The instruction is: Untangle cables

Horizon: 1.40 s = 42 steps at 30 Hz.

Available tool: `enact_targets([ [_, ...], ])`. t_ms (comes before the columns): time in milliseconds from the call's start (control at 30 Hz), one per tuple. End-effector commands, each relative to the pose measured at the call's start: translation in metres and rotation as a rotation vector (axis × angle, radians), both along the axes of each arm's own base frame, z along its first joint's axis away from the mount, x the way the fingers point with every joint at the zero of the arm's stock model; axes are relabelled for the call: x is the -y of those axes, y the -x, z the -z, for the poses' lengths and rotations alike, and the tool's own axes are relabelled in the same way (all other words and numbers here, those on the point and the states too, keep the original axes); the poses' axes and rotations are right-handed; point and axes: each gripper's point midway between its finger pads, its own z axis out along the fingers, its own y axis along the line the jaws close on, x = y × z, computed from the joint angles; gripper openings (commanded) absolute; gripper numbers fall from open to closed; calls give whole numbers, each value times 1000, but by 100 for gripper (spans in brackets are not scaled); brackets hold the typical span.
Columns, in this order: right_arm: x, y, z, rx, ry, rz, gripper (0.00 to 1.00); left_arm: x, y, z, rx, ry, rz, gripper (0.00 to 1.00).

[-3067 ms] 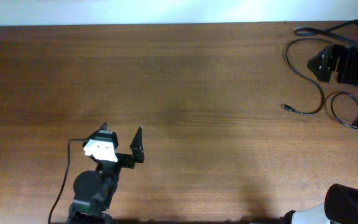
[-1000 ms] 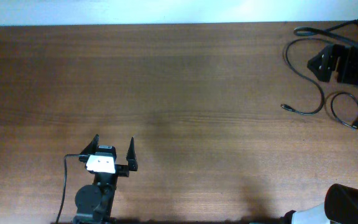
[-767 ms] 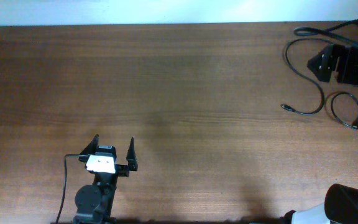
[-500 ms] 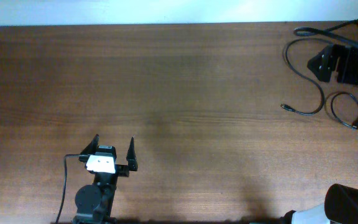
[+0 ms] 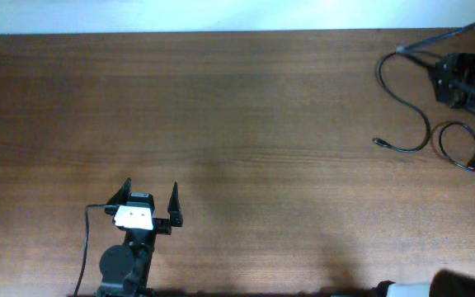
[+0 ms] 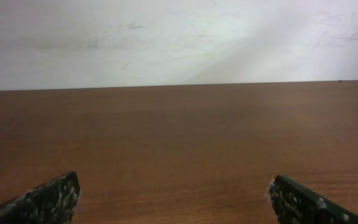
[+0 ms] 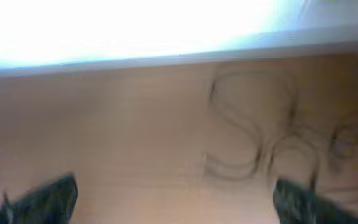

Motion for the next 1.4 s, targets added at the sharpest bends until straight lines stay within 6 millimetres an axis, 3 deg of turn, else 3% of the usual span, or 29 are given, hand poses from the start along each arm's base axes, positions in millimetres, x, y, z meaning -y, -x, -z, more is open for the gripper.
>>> enact_targets([
  [0,-2,13,4,109,51,6,99,-1,0,2,-2,6,-3,99],
  [67,-3,18,46,171,67,6,99,-1,0,2,-2,6,-4,99],
  [133,-7,14,74,260,75,-16,99,-1,0,2,-2,6,-4,99],
  [200,-9,15,99,352,97,-23,99,-1,0,2,-2,6,-3,99],
  [300,-12,27,119,467,129,-24,99,-1,0,2,-2,6,-4,99],
  [633,-34,71,157,825,181,-75,99,-1,0,2,-2,6,-3,99],
  [700,-36,75,169,844,185,-79,99,-1,0,2,-2,6,-4,99],
  [767,-38,84,193,883,199,-78,99,-1,0,2,-2,6,-3,99],
  [900,-38,90,202,867,196,-72,99,-1,0,2,-2,6,-3,99],
  [1067,-32,94,259,640,141,-25,99,-1,0,2,-2,6,-4,99],
  [1367,-32,94,263,625,137,-22,99,-1,0,2,-2,6,-3,99],
])
